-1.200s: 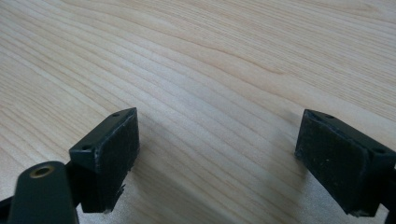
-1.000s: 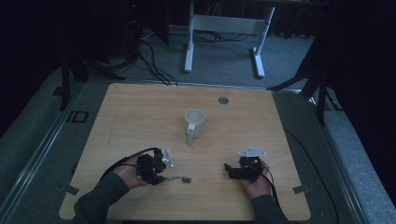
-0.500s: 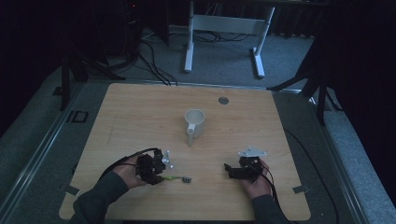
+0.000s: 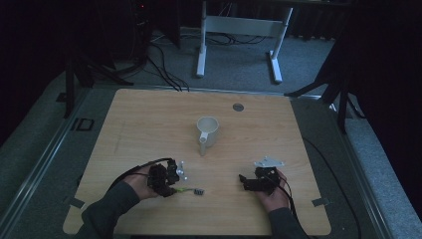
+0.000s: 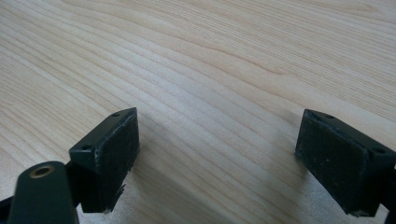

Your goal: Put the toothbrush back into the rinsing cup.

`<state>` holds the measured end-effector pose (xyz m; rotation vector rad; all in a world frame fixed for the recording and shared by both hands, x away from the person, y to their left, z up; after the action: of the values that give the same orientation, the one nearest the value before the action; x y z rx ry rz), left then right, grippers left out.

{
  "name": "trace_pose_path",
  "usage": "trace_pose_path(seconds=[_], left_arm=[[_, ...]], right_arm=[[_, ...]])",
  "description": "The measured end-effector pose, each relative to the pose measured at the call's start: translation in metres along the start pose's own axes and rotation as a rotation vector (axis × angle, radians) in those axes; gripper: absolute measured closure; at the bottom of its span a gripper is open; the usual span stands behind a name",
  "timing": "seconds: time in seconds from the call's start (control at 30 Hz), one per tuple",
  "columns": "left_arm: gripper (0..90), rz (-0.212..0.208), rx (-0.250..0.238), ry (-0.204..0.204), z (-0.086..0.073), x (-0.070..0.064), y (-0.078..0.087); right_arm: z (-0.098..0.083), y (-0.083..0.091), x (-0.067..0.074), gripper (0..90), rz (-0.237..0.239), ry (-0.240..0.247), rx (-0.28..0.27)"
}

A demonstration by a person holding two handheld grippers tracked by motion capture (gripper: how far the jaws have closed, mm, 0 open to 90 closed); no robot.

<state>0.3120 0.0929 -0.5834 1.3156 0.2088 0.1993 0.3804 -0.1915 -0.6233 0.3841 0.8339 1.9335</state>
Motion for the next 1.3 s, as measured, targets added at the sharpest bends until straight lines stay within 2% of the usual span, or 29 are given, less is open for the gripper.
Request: trace_pose_path(seconds=[0.27, 0.3, 0.63, 1.03, 1.07, 1.3], left_arm=[[66.3, 0.005, 0.006, -0.023, 0.003, 0.0, 0.0], [66.3, 0.018, 0.005, -0.028, 0.004, 0.001, -0.001], [65.0, 0.023, 0.035, -0.065, 0.005, 0.001, -0.004], [66.4, 0.016, 0.054, -0.062, 0.007, 0.0, -0.01], [66.5, 0.018, 0.066, -0.077, 0.007, 0.001, -0.012], [67.2, 0.017, 0.088, -0.086, 0.009, 0.0, -0.017]], right_arm=[[0.0, 0.0, 0.0, 13.3, 0.0, 0.0, 0.0], [0.0, 0.0, 0.0, 13.3, 0.0, 0.0, 0.0], [0.0, 0.0, 0.0, 13.3, 0.0, 0.0, 0.0], [0.0, 0.0, 0.0, 13.3, 0.0, 0.0, 0.0], [0.0, 0.0, 0.0, 13.3, 0.0, 0.0, 0.0], [0.0, 0.0, 0.0, 13.3, 0.0, 0.0, 0.0]])
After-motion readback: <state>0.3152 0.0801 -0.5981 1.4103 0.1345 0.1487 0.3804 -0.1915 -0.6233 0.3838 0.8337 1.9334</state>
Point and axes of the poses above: each handheld gripper's, and its own axes: y roughly backward along the jaws, z roughly out of its top, x roughly to its left, the point moved 9 cm from there along -y, roughly forward along the jaws, and after that the axes turned 6 degrees about -z, right-handed, at the moved point
